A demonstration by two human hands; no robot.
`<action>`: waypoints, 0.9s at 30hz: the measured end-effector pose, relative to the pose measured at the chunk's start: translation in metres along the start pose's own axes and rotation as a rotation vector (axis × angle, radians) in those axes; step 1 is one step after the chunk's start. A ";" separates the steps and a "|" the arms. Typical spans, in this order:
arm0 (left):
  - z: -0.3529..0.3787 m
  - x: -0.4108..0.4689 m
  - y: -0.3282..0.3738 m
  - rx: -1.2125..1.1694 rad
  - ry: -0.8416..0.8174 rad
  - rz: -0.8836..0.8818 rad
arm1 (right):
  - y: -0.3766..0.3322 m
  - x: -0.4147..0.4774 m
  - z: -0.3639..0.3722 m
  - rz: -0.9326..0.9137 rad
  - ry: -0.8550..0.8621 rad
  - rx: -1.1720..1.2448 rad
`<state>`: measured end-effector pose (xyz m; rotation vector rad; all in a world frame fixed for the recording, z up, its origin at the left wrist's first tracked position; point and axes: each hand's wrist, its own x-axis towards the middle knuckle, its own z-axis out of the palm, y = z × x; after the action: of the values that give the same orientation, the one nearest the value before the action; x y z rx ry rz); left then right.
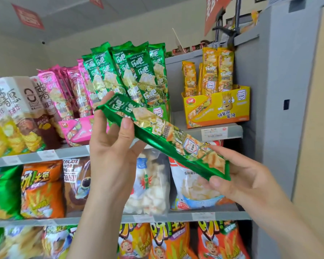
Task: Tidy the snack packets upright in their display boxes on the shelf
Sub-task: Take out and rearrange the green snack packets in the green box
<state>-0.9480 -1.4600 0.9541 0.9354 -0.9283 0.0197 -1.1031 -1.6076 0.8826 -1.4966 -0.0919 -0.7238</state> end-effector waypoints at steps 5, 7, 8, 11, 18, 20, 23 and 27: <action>0.003 0.001 0.000 -0.181 0.040 -0.080 | -0.005 -0.002 0.005 0.004 0.035 0.013; 0.006 0.002 0.002 -0.288 0.061 -0.171 | -0.002 -0.002 0.009 -0.023 0.113 0.014; 0.005 0.002 0.001 -0.311 0.083 -0.215 | -0.001 -0.002 0.011 -0.033 0.148 0.016; 0.004 0.004 -0.002 -0.187 0.173 -0.238 | -0.002 -0.006 0.016 -0.060 0.214 0.031; -0.018 0.003 -0.006 -0.121 0.178 -0.169 | 0.002 -0.005 0.038 -0.182 0.621 0.029; -0.028 0.001 -0.008 -0.118 0.208 -0.174 | 0.001 -0.004 0.046 -0.212 0.699 0.044; -0.046 -0.003 -0.007 -0.163 0.277 -0.197 | -0.004 -0.002 0.058 -0.236 0.775 0.102; -0.074 -0.015 -0.008 -0.060 0.243 -0.230 | -0.012 0.001 0.074 -0.204 0.807 0.167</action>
<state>-0.9045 -1.4080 0.9198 0.9559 -0.5909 -0.0879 -1.0803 -1.5386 0.9016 -0.9564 0.3054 -1.3996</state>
